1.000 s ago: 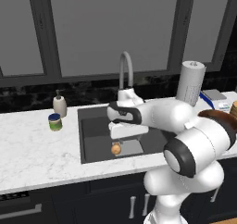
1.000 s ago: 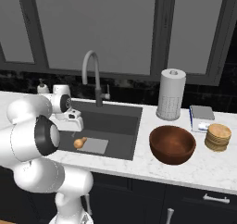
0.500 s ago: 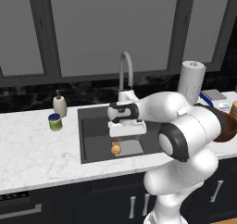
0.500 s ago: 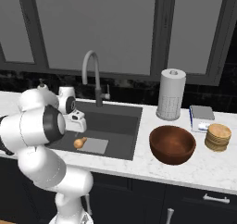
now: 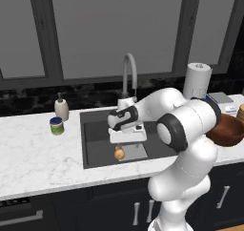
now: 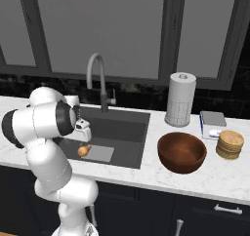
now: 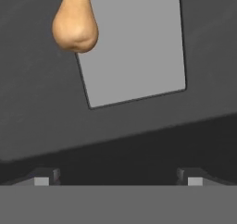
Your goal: Pick the squash from the sink and place it in the bowl. Then pick the bowl and place it in the microwave. Then close the microwave door and press the start button.
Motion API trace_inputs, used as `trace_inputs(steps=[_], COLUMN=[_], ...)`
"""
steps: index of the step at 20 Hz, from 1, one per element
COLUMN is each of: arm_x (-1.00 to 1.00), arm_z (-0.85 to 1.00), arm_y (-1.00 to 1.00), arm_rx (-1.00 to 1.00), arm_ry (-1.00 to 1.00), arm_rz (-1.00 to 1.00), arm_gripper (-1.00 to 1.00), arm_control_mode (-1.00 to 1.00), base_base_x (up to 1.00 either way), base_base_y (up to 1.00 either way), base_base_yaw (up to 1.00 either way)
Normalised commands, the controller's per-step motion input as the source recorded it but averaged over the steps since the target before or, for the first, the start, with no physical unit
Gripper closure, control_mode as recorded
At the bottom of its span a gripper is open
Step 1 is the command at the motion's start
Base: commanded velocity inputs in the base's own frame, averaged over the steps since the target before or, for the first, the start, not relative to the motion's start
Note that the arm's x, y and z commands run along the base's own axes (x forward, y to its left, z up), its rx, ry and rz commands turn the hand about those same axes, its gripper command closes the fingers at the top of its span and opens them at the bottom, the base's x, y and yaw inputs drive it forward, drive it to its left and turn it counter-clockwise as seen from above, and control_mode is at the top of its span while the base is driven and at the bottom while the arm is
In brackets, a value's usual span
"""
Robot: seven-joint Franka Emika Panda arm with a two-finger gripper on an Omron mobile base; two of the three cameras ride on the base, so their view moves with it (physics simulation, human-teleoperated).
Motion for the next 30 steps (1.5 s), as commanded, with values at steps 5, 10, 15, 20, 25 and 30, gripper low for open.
trace_inputs(steps=[5,10,15,20,25,30], arm_x=[0.24,0.19,0.41,0.34,0.38,0.26], arm_z=[-0.28,-0.17,-0.33,-0.28,-0.20,-0.30], arm_y=[0.03,0.00,0.00,0.00,0.00,0.02], arm_rx=[-0.01,0.00,0.00,0.00,0.00,-0.01], arm_ry=[0.00,0.02,0.00,0.00,0.00,0.00], arm_rz=[-0.08,-0.02,0.00,0.00,0.00,0.00], arm_gripper=[-1.00,-1.00,-1.00,-1.00,-1.00,-1.00], arm_control_mode=[-1.00,-1.00,-1.00,-1.00,-1.00,-1.00], base_base_x=[0.00,0.00,0.00,0.00,0.00,0.00], base_base_y=[0.00,0.00,0.00,0.00,0.00,0.00], base_base_yaw=[0.00,0.00,0.00,0.00,0.00,0.00])
